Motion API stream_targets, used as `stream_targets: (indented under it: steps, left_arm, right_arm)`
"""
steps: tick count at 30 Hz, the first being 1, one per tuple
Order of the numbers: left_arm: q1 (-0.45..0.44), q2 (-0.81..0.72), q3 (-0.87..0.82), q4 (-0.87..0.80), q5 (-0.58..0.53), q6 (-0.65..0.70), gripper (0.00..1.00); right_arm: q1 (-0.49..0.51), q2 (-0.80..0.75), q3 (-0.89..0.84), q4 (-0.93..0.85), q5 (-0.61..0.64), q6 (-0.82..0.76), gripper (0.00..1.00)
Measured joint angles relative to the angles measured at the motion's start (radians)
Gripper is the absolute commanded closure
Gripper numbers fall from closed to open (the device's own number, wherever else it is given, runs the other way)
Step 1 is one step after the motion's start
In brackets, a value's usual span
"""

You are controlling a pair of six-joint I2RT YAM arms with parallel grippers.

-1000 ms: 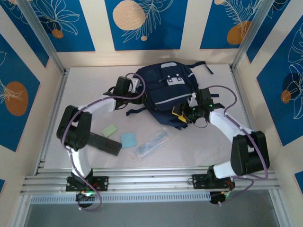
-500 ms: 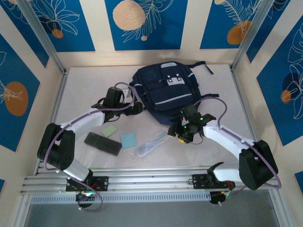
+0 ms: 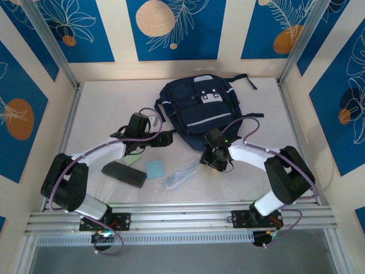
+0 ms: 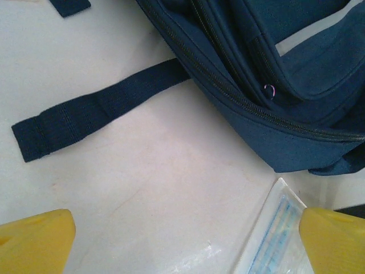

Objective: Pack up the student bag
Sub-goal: Pick up the loose stationery from the bottom-center of the table, then place the loose stationery in the student bag.

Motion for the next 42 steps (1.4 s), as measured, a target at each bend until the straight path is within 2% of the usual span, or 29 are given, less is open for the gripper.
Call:
stream_targets:
  steps: [3, 5, 10, 16, 17, 21, 22, 29, 35, 39, 42]
  left_arm:
    - [0.0, 0.0, -0.001, 0.003, 0.004, -0.002, 0.0]
    - [0.0, 0.0, -0.001, 0.004, 0.004, -0.002, 0.0]
    - [0.0, 0.001, 0.0, 0.005, 0.005, -0.002, 0.0]
    - [0.0, 0.001, 0.0, 0.005, 0.005, -0.002, 0.0]
    - [0.0, 0.001, 0.0, 0.004, 0.005, -0.003, 0.0]
    - [0.0, 0.001, 0.0, 0.006, 0.005, -0.01, 0.0]
    - [0.0, 0.001, 0.0, 0.006, 0.005, -0.01, 0.0]
    - [0.0, 0.002, 0.0, 0.009, 0.018, -0.006, 0.0]
    - [0.0, 0.017, 0.006, 0.066, 0.129, 0.034, 0.01]
    - [0.0, 0.067, 0.032, 0.111, 0.225, 0.056, 0.03]
    - [0.0, 0.105, 0.05, 0.142, 0.284, 0.058, 0.05]
  right_arm:
    - [0.01, 0.024, 0.015, 0.029, 0.01, 0.001, 0.66]
    - [0.015, 0.039, 0.017, 0.041, 0.01, 0.005, 0.72]
    - [0.022, 0.043, 0.017, 0.034, 0.019, 0.021, 0.68]
    - [0.045, 0.04, 0.016, 0.038, 0.047, 0.023, 0.68]
    - [0.047, 0.037, 0.014, 0.039, 0.051, 0.022, 0.72]
    - [0.053, 0.029, -0.001, 0.04, 0.062, 0.002, 0.98]
    - [0.053, 0.026, -0.005, 0.042, 0.061, -0.008, 1.0]
    - [0.067, 0.014, 0.017, 0.046, -0.004, -0.116, 1.0]
    - [0.051, -0.08, 0.105, 0.032, -0.11, -0.341, 1.0]
    - [-0.017, -0.109, 0.166, 0.032, -0.182, -0.514, 1.0]
    - [-0.111, -0.093, 0.208, 0.03, -0.224, -0.632, 1.0]
